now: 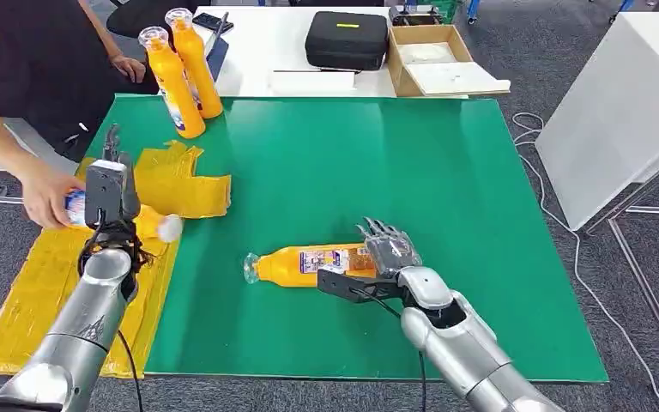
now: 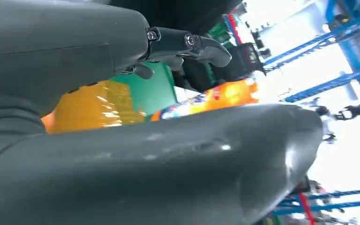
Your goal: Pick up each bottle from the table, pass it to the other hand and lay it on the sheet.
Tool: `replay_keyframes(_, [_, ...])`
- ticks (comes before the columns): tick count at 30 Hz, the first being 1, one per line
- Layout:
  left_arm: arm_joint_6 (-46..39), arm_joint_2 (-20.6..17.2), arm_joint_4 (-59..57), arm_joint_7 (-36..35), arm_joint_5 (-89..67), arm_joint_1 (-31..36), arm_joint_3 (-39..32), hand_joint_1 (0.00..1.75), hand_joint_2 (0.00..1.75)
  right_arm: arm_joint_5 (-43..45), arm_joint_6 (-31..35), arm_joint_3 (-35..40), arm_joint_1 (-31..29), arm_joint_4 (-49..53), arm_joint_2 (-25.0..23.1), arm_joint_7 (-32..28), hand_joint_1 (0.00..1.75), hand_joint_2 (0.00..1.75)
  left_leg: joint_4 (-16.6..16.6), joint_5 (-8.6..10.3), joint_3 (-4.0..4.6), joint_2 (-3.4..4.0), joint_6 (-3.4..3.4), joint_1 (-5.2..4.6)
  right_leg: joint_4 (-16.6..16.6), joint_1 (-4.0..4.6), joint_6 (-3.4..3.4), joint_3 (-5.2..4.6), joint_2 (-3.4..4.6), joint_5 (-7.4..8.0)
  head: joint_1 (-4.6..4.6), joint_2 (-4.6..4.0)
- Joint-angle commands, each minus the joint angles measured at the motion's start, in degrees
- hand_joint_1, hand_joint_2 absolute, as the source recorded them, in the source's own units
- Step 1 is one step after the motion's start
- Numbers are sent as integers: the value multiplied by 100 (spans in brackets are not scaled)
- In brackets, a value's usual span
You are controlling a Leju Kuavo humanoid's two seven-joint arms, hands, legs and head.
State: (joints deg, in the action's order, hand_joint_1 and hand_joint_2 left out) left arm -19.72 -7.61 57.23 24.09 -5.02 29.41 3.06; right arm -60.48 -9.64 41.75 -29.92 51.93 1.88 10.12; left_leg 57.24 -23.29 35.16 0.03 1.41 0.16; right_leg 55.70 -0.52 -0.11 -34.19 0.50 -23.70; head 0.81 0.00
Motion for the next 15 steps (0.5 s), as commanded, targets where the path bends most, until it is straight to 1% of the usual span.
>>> replay_keyframes(1, [-93,-122,425,76,509,121,723,0,0,420,83,444,-788,-1456,-167,-152,0,175,6,-5,-11,-4,-9,1,4,1,-1,13,-8,-5,-2,0])
replay_keyframes(8, [-206,-304,633,211,922,119,1070,0,0,705,227,513,-923,-2303,-301,-259,0,175,2,-4,-13,-5,-8,1,1,2,-2,15,-8,-5,-2,0])
replay_keyframes(10, [-279,-340,764,241,1047,67,1118,0,0,782,206,551,-984,-2498,-346,-357,0,175,5,-9,-20,-4,-11,1,4,1,-2,22,-7,-10,-2,0])
replay_keyframes(12, [-323,-340,826,262,1092,51,1129,0,0,808,128,619,-1001,-2590,-362,-443,0,175,2,-4,-10,0,-7,1,1,1,-2,11,-1,-4,-2,0])
replay_keyframes(13, [-319,-337,822,256,1129,71,1145,0,0,818,77,670,-1004,-2643,-383,-477,0,175,9,-16,-30,1,-15,1,7,1,-3,31,-3,-14,0,0])
replay_keyframes(14, [-348,-342,806,266,1119,88,1160,0,0,823,56,708,-1008,-2673,-396,-499,159,175,0,-6,-20,-1,-10,1,-1,2,-3,22,-6,-6,-2,0])
replay_keyframes(15, [-349,-346,810,278,1150,69,1148,0,0,831,23,755,-1003,-2687,-397,-550,164,175,-2,-2,-15,-7,-7,1,-2,1,-2,16,-10,-5,0,0])
